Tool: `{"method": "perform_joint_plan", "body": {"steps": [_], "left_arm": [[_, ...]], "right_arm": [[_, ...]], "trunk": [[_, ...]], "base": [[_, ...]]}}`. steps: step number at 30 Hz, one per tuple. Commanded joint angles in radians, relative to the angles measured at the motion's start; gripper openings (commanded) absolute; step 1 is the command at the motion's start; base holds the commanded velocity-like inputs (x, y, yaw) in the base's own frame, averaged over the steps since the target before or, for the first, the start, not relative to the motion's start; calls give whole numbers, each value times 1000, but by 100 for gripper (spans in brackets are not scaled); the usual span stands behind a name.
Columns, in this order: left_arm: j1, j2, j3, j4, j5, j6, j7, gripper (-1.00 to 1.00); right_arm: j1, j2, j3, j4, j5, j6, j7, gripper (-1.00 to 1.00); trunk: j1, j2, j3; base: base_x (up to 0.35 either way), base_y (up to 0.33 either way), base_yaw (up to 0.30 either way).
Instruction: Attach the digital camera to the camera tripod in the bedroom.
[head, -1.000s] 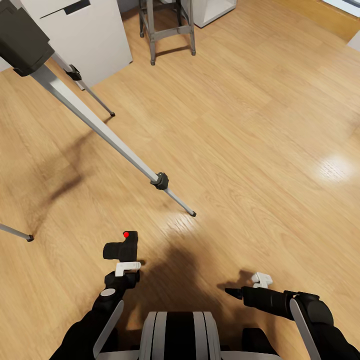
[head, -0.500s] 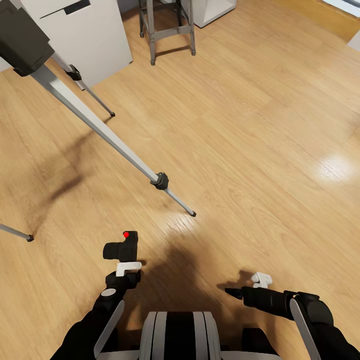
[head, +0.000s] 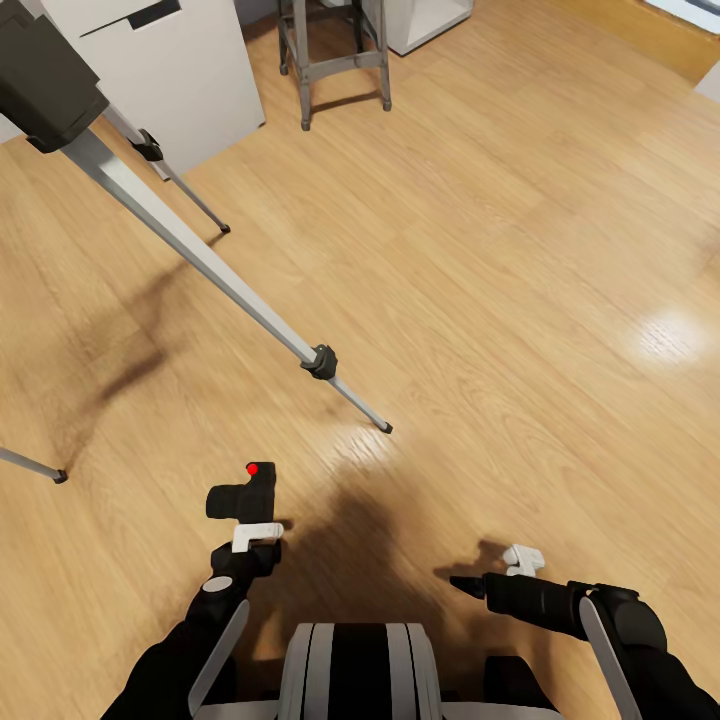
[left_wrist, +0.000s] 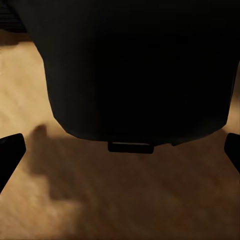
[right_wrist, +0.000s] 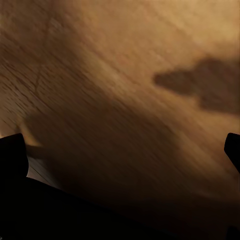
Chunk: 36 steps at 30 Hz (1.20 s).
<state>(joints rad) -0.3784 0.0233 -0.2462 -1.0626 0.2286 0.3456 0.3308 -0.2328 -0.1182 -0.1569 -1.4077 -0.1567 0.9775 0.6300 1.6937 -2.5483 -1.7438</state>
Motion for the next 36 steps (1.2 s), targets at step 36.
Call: {"method": "perform_joint_plan", "body": {"steps": [36], "left_arm": [[0,0,-1,10,9,4,13,100]], "right_arm": [[0,1,-1,0,-6,7,0,100]], "trunk": [[0,0,-1]], "base": [[70,0,0]]}}
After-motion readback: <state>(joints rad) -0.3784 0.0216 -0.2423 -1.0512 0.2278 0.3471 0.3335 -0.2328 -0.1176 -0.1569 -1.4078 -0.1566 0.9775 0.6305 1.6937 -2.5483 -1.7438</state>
